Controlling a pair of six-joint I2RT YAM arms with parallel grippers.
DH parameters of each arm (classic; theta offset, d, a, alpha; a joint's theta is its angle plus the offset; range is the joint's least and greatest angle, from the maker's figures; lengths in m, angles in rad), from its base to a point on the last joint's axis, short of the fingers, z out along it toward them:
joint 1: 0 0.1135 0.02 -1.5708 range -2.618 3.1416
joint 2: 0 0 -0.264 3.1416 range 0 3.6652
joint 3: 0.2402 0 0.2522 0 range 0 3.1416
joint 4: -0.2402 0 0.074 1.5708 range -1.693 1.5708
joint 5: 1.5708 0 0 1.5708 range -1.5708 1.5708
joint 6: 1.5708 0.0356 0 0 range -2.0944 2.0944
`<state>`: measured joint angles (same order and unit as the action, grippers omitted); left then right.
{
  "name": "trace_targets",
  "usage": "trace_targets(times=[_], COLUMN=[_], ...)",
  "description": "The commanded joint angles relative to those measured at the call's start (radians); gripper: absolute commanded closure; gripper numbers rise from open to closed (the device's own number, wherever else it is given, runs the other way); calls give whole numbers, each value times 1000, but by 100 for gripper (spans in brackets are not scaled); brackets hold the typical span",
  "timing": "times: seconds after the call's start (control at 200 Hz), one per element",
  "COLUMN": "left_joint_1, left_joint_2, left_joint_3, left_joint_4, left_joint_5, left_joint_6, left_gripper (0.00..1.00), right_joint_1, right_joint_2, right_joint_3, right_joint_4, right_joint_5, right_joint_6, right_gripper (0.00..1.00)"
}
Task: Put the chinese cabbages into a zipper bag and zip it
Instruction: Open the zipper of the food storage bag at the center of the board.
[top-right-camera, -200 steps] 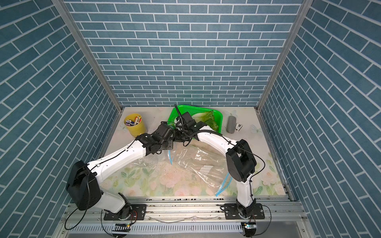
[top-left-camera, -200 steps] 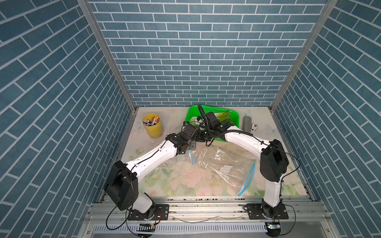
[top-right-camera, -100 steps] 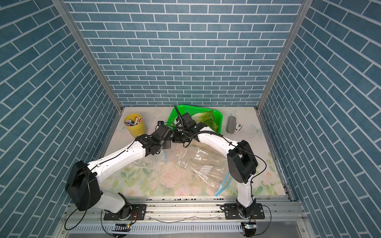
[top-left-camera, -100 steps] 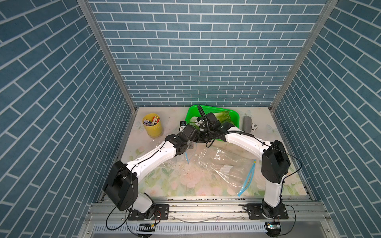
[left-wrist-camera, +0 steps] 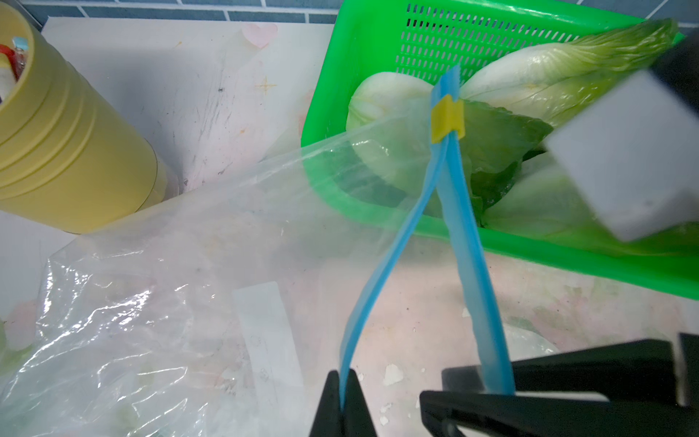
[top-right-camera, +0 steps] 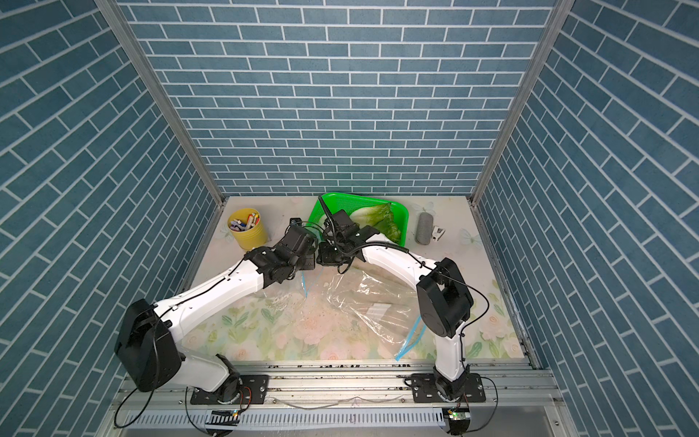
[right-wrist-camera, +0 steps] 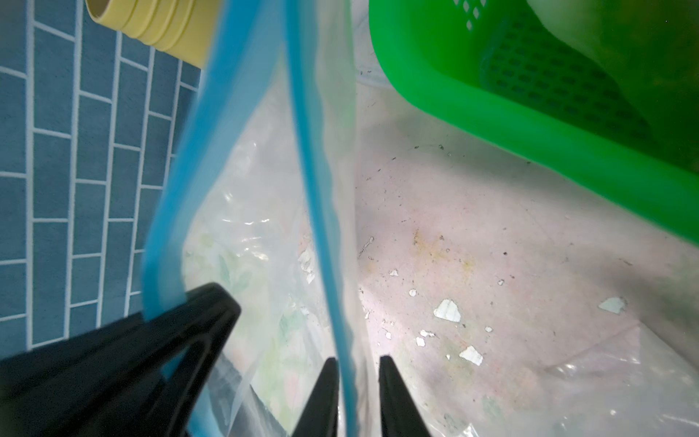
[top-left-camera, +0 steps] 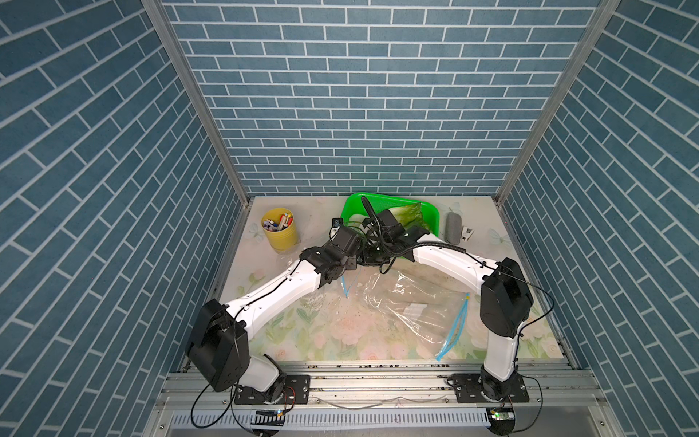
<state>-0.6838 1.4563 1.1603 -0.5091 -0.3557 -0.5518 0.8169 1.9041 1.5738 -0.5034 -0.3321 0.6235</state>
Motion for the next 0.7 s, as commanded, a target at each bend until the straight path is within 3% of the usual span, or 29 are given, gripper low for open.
trace_targets(times=[0.0, 0.38, 0.695], left_joint_1=[6, 19, 38], left_joint_2=[-40, -111, -103], left_joint_3=[-8, 90, 61], left_joint_4=[18, -175, -179], left_joint_5=[8, -85, -39], left_joint_6=[41, 171, 171], left_gripper=[100, 100, 100], right_joint_1=[6, 2, 2], right_joint_2=[-33, -42, -88], right_joint_3=[-21, -98, -111], right_joint_4=[-43, -21, 58], right_joint_5=[59, 143, 91], right_joint_6=[-23, -47, -63], right_gripper=[77, 76, 71])
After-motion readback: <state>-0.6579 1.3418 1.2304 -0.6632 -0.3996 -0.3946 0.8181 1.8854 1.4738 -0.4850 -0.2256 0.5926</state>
